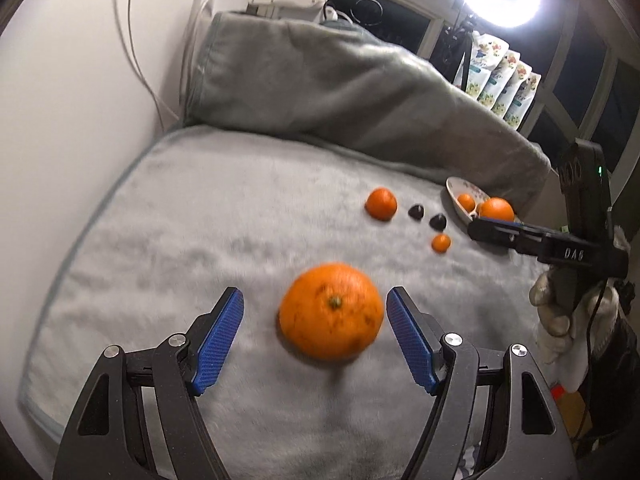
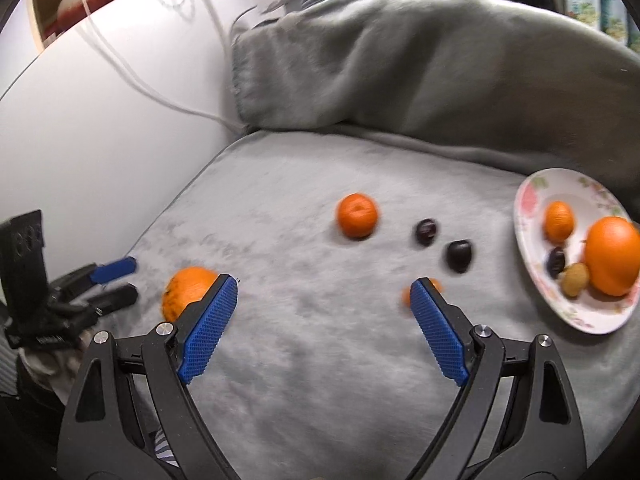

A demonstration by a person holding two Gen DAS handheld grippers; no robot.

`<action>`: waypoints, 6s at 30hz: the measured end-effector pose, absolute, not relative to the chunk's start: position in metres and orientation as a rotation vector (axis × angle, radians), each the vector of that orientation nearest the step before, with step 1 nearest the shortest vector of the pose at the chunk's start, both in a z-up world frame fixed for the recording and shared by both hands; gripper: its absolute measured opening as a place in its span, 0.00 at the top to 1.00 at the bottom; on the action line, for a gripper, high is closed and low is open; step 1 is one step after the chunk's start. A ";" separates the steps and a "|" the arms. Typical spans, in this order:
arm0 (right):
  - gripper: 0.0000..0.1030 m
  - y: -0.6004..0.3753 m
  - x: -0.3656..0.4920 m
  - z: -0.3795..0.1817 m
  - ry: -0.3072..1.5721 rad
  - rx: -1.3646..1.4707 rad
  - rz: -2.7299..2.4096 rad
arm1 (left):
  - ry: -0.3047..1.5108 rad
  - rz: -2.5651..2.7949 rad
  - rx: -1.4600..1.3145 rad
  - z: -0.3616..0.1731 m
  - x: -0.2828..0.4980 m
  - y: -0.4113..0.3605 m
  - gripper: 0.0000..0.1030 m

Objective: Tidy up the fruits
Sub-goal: 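Close both grippers together around the large orange on the fleece, then lift the large orange with both grippers and carry it onto the plate, then open both grippers to release the large orange and withdraw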

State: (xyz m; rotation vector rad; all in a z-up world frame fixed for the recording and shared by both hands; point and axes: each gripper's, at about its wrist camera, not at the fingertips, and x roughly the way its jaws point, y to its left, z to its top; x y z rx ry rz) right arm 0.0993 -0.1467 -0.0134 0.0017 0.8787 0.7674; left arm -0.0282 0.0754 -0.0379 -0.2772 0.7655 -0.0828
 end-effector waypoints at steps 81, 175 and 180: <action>0.42 -0.157 0.126 0.000 0.950 0.192 0.933 | 0.735 -0.351 -0.209 -0.027 0.066 -0.025 0.36; 0.30 -0.314 0.154 0.036 0.698 0.165 0.453 | 0.647 -0.389 -0.128 0.021 0.145 -0.061 0.39; 0.30 -0.292 0.142 0.032 0.689 0.095 0.466 | 0.659 -0.329 -0.128 0.012 0.140 -0.033 0.39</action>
